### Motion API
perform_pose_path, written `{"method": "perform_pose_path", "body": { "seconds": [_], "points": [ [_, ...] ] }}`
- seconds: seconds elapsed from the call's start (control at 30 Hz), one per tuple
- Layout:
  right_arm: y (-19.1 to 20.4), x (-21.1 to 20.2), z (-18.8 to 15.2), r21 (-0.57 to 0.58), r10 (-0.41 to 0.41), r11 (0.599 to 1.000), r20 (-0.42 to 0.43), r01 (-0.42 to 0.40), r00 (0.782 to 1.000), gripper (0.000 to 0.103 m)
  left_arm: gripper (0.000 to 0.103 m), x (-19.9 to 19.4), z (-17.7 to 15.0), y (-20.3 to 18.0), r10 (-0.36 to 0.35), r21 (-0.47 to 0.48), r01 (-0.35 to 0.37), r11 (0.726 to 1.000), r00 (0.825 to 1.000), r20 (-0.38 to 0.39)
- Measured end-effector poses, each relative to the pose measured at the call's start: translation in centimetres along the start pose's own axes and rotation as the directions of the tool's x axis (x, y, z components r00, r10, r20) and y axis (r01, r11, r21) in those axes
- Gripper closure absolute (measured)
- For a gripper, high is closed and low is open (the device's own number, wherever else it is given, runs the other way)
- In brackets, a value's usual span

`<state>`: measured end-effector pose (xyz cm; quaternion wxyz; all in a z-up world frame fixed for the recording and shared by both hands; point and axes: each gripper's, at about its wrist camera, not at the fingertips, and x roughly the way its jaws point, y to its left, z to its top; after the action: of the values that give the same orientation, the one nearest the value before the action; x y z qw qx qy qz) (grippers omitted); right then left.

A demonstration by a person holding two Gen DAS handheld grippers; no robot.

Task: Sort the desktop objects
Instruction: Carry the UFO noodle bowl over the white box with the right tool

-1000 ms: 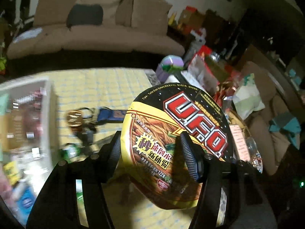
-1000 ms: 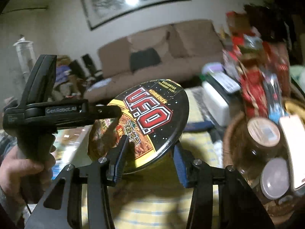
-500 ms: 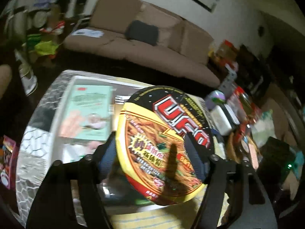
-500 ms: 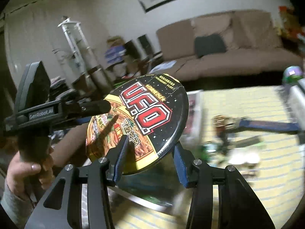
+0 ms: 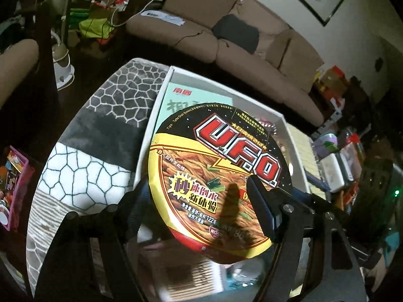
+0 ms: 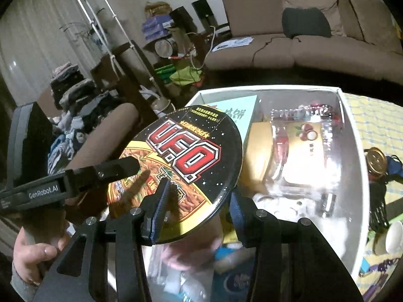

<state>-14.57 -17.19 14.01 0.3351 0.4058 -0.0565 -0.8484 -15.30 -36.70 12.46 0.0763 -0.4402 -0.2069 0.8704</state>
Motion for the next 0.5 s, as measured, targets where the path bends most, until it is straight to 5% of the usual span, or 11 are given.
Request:
{"method": "perform_pose_path", "body": {
  "seconds": [0.3,0.5],
  "points": [
    [-1.8,-4.6,-0.5,0.022,0.030,0.999,-0.014,-0.029,0.999,0.056,0.031,-2.0,-1.6,-4.6,-0.082,0.068,0.084,0.994,0.996,-0.028],
    [-5.1,-8.6,-2.7,0.067,0.002,0.998,-0.084,0.003,0.996,0.055,0.024,-0.3,-5.0,-9.3,-0.079,0.118,0.095,0.988,0.988,-0.134]
  ]
}}
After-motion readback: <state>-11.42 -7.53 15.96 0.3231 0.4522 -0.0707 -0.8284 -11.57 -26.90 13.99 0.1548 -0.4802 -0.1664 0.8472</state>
